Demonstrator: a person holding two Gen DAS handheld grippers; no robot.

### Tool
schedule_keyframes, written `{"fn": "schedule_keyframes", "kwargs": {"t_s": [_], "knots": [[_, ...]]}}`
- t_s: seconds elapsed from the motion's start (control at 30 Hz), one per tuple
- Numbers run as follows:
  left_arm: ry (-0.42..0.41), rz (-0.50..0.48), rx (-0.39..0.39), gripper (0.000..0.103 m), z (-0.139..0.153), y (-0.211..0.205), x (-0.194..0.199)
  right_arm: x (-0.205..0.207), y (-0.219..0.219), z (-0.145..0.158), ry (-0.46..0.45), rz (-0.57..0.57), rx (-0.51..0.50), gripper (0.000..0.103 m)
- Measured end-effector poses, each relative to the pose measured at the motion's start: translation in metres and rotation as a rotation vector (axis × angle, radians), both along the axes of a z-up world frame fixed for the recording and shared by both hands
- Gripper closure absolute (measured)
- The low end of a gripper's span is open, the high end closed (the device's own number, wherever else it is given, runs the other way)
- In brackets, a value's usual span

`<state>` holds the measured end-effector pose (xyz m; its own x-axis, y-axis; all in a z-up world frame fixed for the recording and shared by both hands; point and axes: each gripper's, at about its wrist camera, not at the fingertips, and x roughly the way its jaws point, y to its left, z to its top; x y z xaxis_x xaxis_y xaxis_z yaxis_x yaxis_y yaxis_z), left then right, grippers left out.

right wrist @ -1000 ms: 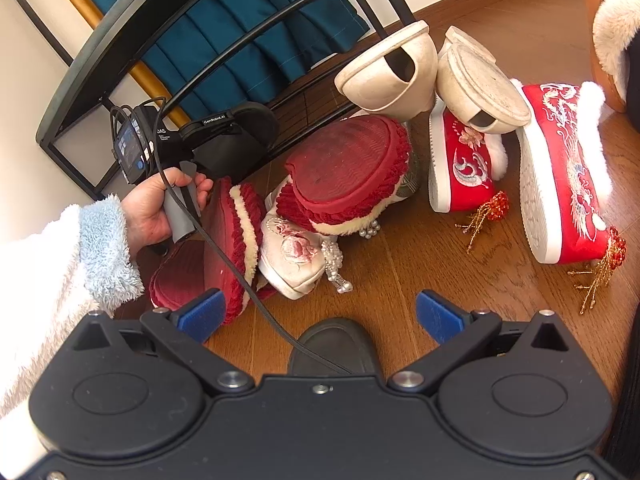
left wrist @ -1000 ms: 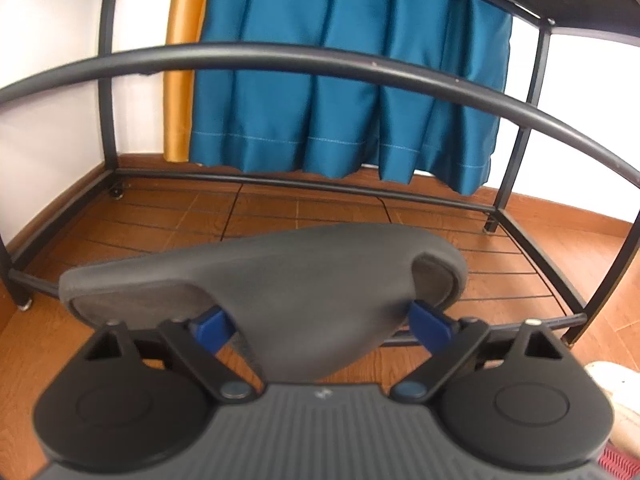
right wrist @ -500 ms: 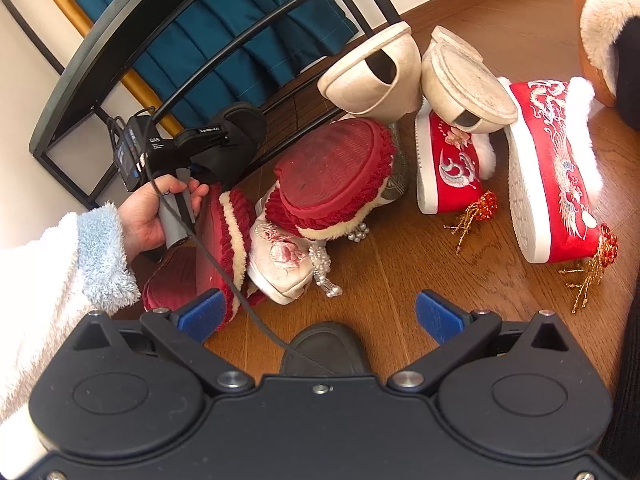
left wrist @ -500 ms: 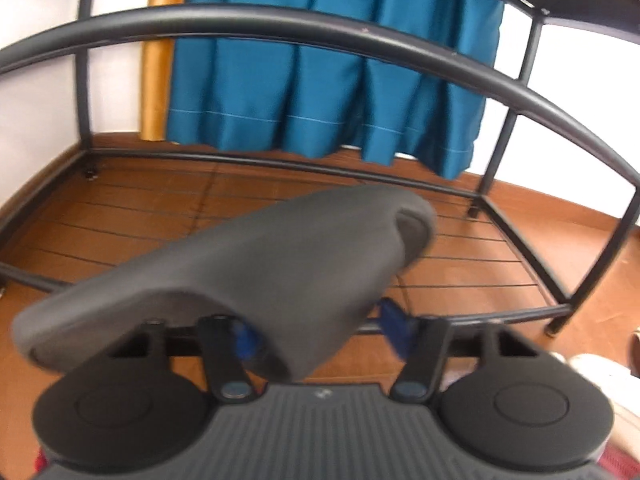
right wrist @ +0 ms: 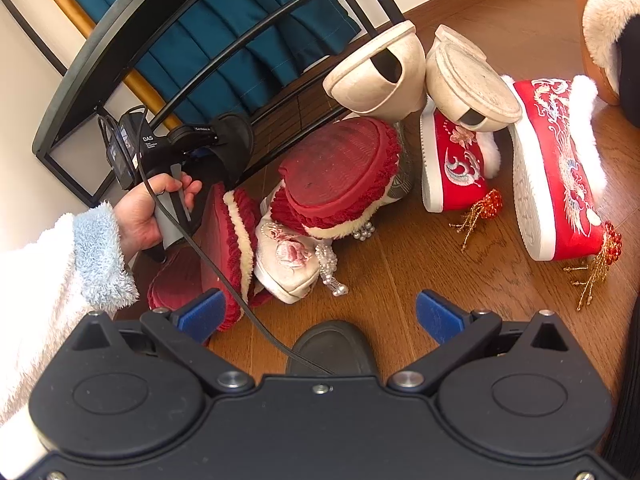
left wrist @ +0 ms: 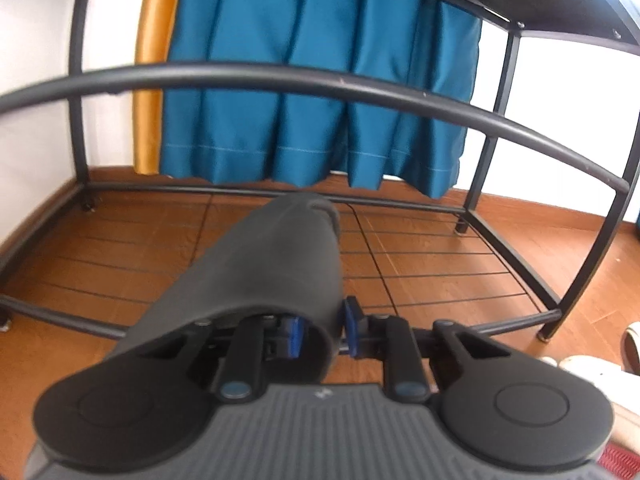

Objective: Organize scattered shoes
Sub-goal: 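Lift the black slide sandal off the rack shelf with the left tool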

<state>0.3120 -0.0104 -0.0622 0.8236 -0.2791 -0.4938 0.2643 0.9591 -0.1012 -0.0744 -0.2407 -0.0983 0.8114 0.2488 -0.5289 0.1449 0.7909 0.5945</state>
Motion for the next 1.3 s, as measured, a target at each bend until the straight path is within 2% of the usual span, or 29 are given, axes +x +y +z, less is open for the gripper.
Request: {"fn": "schedule_keyframes", "kwargs": {"t_s": [0.07,0.3,0.43,0.73,0.9,1.13,1.3], "knots": [[-0.023,-0.002,0.029,0.084,0.004,0.001,-0.008,-0.001,0.000,0.002,-0.005,-0.002,0.000,0.000],[-0.056,0.019,0.042,0.084,0.024,0.010,-0.031,-0.007,0.003,0.013,-0.030,0.008,-0.009,0.000],[-0.066,0.038,0.058,0.084,0.035,0.013,-0.047,-0.018,0.002,0.031,-0.063,0.007,-0.019,0.000],[-0.123,0.037,0.027,0.084,0.070,0.007,-0.067,-0.043,-0.007,0.062,-0.139,-0.015,-0.045,0.000],[-0.149,0.012,0.050,0.084,0.087,0.002,-0.083,-0.055,-0.013,0.077,-0.178,-0.030,-0.052,0.000],[-0.168,-0.039,0.043,0.084,0.116,0.006,-0.116,-0.073,-0.022,0.097,-0.232,-0.050,-0.062,0.000],[-0.195,-0.083,0.049,0.084,0.147,0.015,-0.157,-0.085,-0.028,0.112,-0.271,-0.064,-0.068,0.000]]}}
